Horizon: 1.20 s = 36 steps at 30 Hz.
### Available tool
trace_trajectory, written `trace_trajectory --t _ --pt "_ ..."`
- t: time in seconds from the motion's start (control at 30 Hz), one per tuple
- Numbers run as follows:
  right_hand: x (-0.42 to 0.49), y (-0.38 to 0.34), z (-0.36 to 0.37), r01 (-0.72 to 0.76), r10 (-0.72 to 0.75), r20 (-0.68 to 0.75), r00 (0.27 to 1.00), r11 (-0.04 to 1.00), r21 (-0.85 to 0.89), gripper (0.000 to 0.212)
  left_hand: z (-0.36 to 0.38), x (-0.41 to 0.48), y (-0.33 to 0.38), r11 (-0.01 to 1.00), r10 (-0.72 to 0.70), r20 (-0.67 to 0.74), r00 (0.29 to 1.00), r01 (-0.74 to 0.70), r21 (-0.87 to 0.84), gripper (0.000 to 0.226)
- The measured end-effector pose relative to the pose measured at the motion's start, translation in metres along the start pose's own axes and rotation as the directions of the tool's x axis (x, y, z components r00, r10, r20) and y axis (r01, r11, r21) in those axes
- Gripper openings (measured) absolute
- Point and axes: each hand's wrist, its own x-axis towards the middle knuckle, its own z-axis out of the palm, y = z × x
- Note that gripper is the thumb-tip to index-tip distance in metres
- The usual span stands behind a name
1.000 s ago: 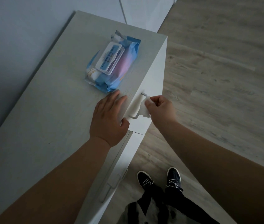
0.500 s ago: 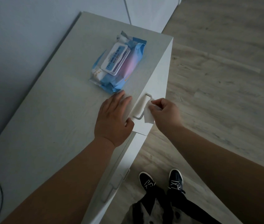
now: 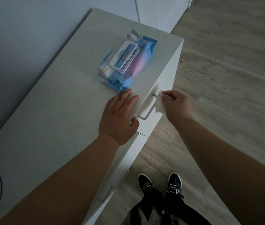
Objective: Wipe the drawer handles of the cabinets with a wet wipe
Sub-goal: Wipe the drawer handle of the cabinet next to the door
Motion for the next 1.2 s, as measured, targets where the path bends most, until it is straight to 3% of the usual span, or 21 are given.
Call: trace_trajectory --t 0.3,0.5,0.63,1.2 --pt "0.007 -0.003 -0.002 0.096 -0.084 0.089 0.993 0.984 -0.148 0.02 0.0 -0.001 0.0 1.0 -0.009 0.007 1.0 0.009 -0.002 0.072" --pt "0.015 -0.005 0.005 0.112 -0.102 0.104 0.989 0.989 -0.095 0.013 -0.002 -0.002 0.001 1.0 -0.01 0.017 1.0 0.01 0.0 0.072" --pt "0.005 0.008 -0.001 0.197 -0.18 0.1 0.979 0.96 -0.199 0.015 -0.001 -0.002 0.0 1.0 -0.015 0.029 0.999 0.015 -0.007 0.072" --pt "0.009 -0.008 0.008 0.179 -0.167 0.08 0.983 0.967 -0.18 0.011 -0.002 -0.002 0.001 0.999 -0.023 0.024 0.999 0.024 -0.026 0.073"
